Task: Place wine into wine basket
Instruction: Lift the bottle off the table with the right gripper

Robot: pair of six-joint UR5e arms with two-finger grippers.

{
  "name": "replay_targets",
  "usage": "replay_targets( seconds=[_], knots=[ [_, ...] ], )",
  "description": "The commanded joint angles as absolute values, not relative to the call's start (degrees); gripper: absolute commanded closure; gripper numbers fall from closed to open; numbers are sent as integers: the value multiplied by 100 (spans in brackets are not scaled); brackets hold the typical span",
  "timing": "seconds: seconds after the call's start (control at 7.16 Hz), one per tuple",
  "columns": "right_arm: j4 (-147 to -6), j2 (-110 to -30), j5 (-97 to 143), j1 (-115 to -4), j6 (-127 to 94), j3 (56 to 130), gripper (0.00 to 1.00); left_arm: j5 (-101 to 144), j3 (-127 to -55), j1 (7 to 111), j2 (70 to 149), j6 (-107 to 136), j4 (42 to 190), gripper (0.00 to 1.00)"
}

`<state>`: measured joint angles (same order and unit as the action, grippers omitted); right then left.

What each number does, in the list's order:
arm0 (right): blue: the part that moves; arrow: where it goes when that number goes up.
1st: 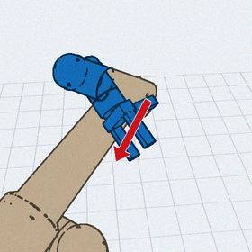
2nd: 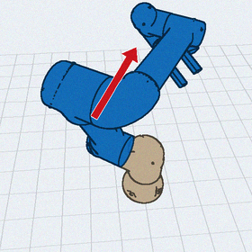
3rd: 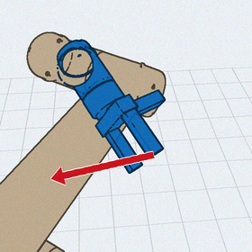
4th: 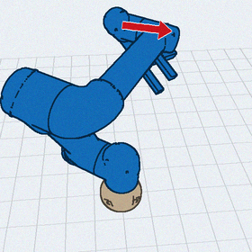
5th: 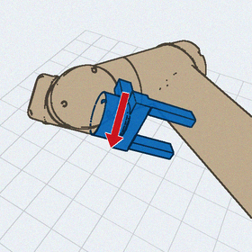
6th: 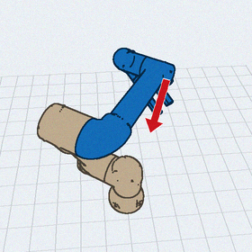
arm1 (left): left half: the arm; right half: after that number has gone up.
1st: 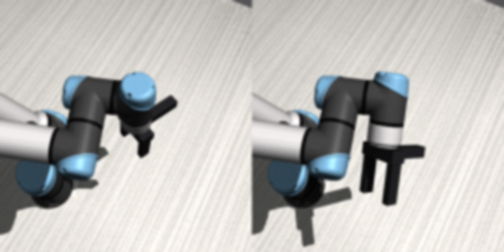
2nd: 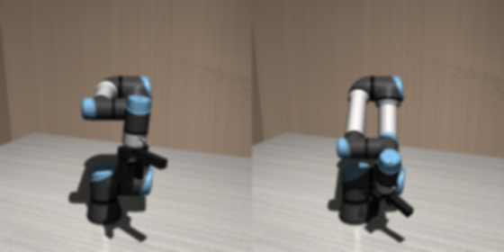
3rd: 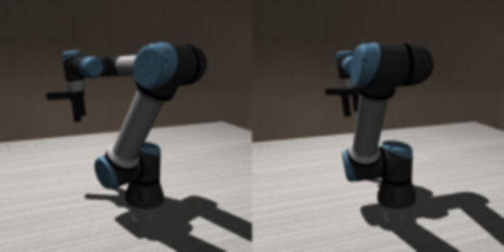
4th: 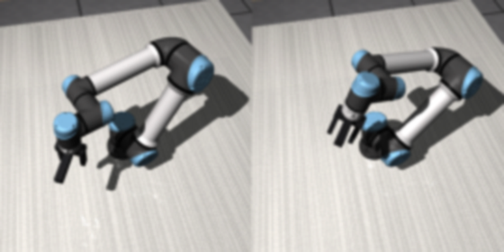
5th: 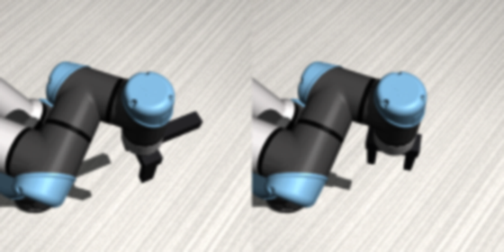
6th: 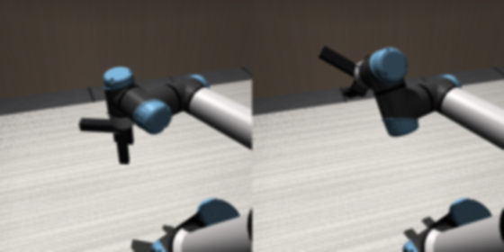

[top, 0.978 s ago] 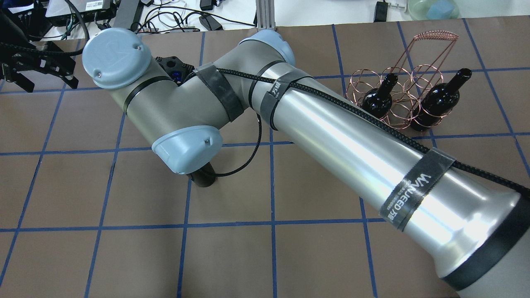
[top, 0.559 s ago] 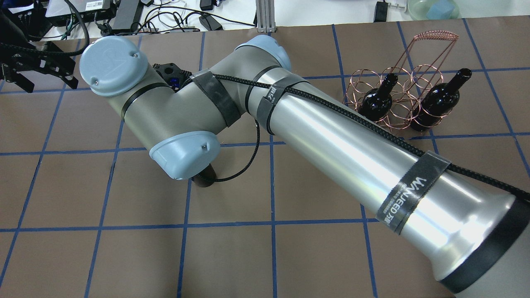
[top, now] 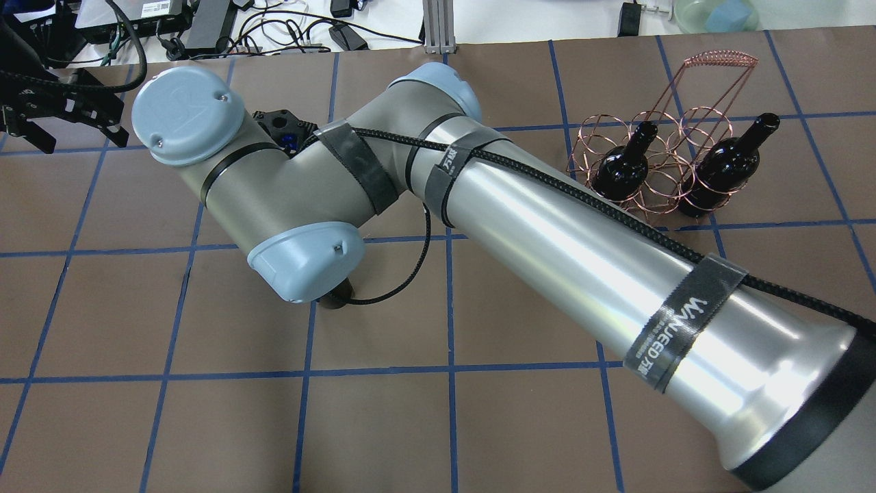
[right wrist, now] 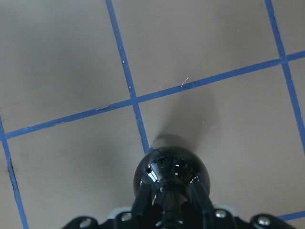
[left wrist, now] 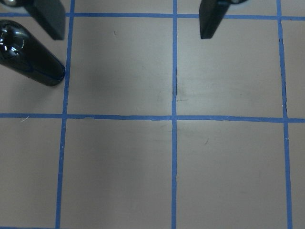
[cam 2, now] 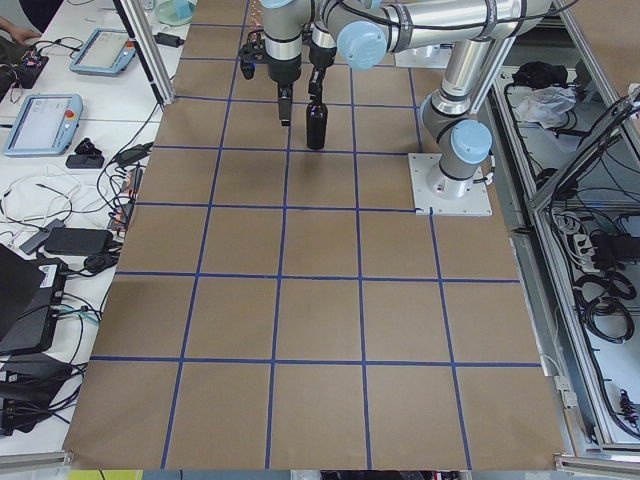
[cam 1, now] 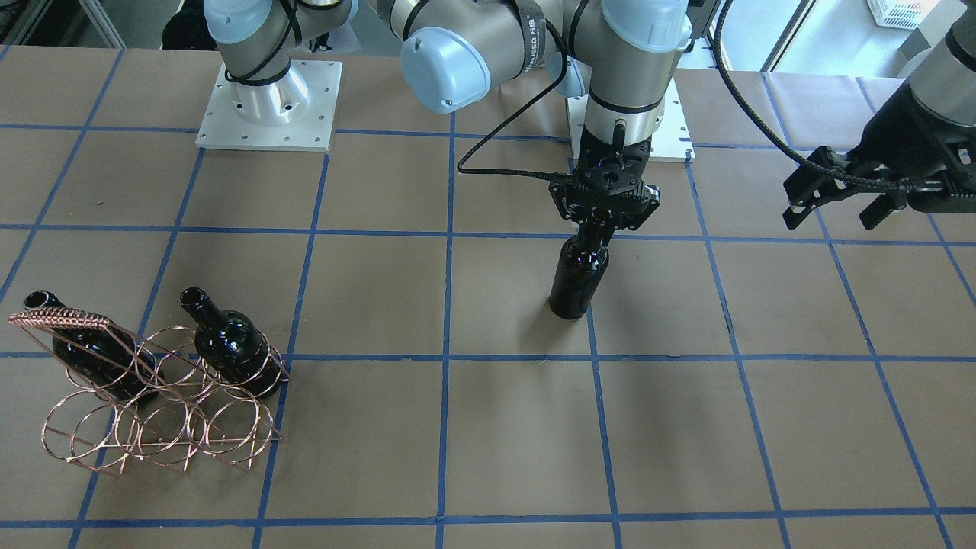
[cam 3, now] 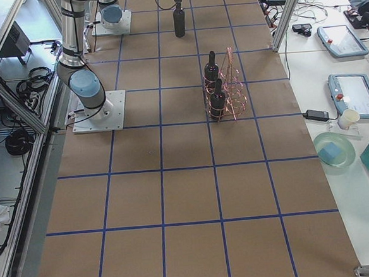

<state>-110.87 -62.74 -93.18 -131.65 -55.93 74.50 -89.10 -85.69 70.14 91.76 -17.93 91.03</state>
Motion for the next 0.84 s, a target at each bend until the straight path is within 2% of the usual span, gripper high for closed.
replay_targets(
  seconds=[0.0, 0.28, 0.7],
  knots=[
    [-10778, -6380, -9334, -13166, -5442, 7453, 99, -8903, -8569, 7014, 9176, -1793, 9097, 0],
    [-10268, -6747, -9360, -12983, -4890, 7479, 100, -8903, -8569, 7014, 9176, -1793, 9097, 0],
    [-9092, -7783, -9203, -11870, -3453, 7732, 100, -8895, -8569, 7014, 9176, -1793, 9097, 0]
  ],
)
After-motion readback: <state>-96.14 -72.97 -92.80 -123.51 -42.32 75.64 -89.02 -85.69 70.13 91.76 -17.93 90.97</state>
